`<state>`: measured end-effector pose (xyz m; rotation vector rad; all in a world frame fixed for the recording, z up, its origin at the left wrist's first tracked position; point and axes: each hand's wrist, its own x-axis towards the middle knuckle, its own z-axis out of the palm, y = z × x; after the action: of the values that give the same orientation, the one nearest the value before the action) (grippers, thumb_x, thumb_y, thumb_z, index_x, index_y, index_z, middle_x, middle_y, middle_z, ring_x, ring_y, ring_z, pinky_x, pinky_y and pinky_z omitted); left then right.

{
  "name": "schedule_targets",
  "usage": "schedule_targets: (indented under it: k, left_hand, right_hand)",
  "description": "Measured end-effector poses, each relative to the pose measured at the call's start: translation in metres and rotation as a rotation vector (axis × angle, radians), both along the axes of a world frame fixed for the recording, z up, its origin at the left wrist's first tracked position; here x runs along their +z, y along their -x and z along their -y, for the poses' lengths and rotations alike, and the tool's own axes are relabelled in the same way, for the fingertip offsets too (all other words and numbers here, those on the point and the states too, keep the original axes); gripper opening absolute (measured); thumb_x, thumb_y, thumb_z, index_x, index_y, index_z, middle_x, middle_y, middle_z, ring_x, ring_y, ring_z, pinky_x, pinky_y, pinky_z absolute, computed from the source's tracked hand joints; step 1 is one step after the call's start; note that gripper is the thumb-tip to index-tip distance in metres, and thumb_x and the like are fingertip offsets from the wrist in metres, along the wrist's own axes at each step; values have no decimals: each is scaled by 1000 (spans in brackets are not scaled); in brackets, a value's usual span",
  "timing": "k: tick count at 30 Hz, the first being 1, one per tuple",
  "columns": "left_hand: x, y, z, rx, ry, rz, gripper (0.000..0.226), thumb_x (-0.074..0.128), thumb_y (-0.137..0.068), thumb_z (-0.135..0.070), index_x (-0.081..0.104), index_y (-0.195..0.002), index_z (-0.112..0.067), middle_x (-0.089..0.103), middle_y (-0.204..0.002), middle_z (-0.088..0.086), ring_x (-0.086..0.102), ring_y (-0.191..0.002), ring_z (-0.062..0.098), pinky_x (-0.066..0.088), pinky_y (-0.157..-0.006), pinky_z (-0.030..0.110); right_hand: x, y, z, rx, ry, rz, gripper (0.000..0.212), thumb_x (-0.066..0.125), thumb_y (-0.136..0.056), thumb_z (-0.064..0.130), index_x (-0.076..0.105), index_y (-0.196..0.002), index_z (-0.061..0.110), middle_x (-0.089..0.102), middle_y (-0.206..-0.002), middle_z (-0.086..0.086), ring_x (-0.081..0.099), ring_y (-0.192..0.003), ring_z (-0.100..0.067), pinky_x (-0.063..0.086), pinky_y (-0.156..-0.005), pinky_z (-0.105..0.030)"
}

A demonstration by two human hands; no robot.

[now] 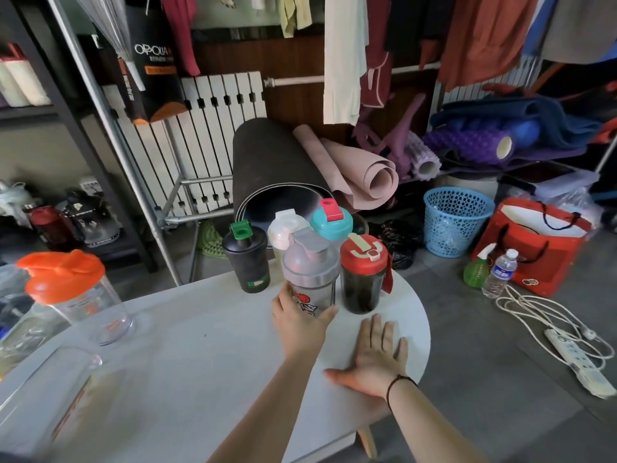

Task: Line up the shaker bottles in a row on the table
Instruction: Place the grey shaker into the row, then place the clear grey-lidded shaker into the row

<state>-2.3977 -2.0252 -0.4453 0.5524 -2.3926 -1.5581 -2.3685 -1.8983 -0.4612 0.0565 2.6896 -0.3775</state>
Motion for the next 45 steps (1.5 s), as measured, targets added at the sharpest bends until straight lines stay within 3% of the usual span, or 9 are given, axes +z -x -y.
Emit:
schedule_targets:
  k: [15, 20, 27, 31, 33, 36, 39, 43, 45]
  left_hand:
    - [-5, -2, 0, -28, 20, 2, 108, 96, -77, -22, 33, -164, -9, 46, -160, 14, 37, -150, 35, 31, -127, 44]
    - [-19, -6, 12, -124, -87, 2, 108, 92, -79, -10, 27, -166, -17, 49, -164, 7, 46, -151, 31, 43, -125, 55]
    - [-33, 5, 29, -233, -77, 25, 85, 83, -87, -10, 41, -160, -23, 64, -147, 7, 64, -133, 23, 55, -117, 48]
    - [-41, 9, 41, -290, -79, 71, 108, 82, -72, -40, 29, -166, -30, 60, -154, 5, 62, -139, 24, 55, -118, 51]
    - [-35, 1, 48, -280, -94, 122, 117, 86, -74, -40, 20, -170, -29, 49, -164, 8, 53, -148, 29, 50, -121, 52]
    - [-7, -20, 60, -250, 52, 102, 94, 79, -96, -22, 22, -170, -20, 42, -168, 7, 48, -151, 27, 44, -127, 45]
    - [22, -40, 90, -153, 202, 48, 65, 68, -102, -9, 41, -161, -15, 53, -150, 11, 57, -136, 25, 48, -120, 37]
    - [56, -72, 160, -70, 442, -88, 34, 63, -99, 4, 69, -130, -7, 54, -116, 1, 60, -105, 20, 51, -104, 32]
    - [77, -92, 205, -152, 654, -108, 28, 59, -97, 2, 78, -115, -6, 63, -110, 2, 60, -96, 15, 47, -96, 16]
  right_hand:
    - [1, -1, 1, -7, 2, 1, 134, 47, -63, 85, -25, -145, 7, -34, -153, -13, -31, -140, -34, -12, -115, -55]
    - [1, -1, 1, -1, -1, 10, 136, 46, -62, 87, -26, -145, 7, -34, -153, -14, -30, -141, -34, -12, -115, -55]
    - [0, 0, 0, 2, -7, 15, 135, 45, -63, 87, -26, -145, 8, -33, -154, -13, -28, -142, -34, -11, -116, -55]
    - [-1, 3, 1, 0, -20, 14, 138, 45, -59, 90, -24, -146, 8, -30, -155, -12, -25, -143, -35, -8, -116, -56]
    - [0, 3, 2, -1, -20, 21, 138, 45, -58, 90, -23, -147, 9, -29, -155, -12, -24, -143, -35, -7, -116, -55]
    - [2, 2, 3, 0, -31, 15, 138, 45, -58, 91, -21, -147, 9, -28, -156, -13, -22, -144, -36, -5, -116, -56]
    - [3, -1, 4, 5, -42, 1, 137, 44, -59, 91, -20, -148, 9, -26, -156, -13, -21, -144, -36, -4, -116, -55]
    - [6, -4, 6, -3, -54, -6, 135, 43, -59, 91, -18, -148, 9, -24, -157, -12, -20, -144, -35, -3, -117, -54]
    - [8, -5, 6, -8, -53, -10, 134, 43, -61, 90, -17, -149, 9, -23, -158, -12, -19, -145, -35, -3, -117, -53]
